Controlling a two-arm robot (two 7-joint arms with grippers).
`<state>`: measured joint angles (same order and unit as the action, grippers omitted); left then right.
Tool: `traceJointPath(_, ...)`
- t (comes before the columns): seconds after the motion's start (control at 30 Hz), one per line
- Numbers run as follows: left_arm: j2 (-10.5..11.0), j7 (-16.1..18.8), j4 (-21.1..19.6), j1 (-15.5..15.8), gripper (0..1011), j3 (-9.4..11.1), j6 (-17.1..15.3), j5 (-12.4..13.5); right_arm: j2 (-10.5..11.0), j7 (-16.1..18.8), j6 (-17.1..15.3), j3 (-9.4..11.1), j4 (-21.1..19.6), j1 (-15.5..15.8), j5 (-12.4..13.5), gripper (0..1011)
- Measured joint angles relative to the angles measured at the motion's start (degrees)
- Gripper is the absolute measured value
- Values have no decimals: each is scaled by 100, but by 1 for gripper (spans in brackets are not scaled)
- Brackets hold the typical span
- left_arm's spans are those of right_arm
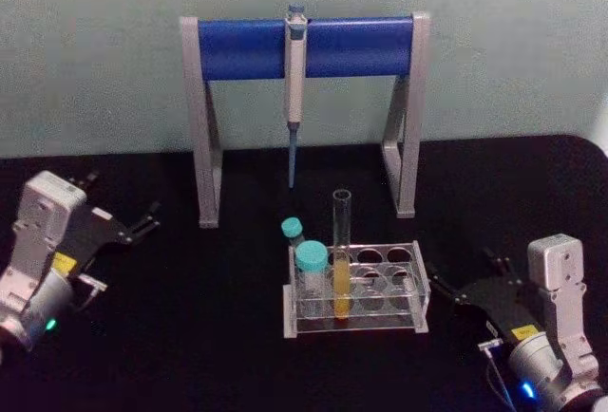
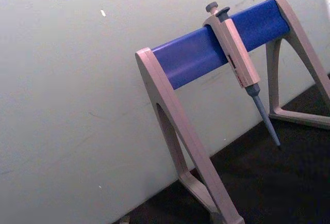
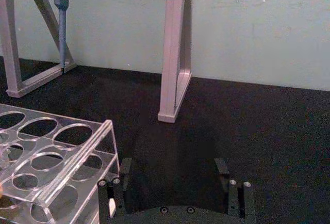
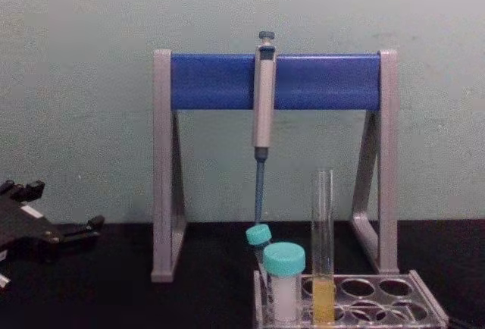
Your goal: Pick up the test tube from the test tube rack, shake it, then place it back into the test tube rack.
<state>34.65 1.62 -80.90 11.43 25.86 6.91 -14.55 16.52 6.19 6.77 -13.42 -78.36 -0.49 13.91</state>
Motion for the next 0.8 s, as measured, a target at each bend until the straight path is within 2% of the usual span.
traceJointPath(0.8, 0, 0, 0, 0, 1001, 0, 0, 0, 0, 0, 0, 0, 0, 0, 0, 1000)
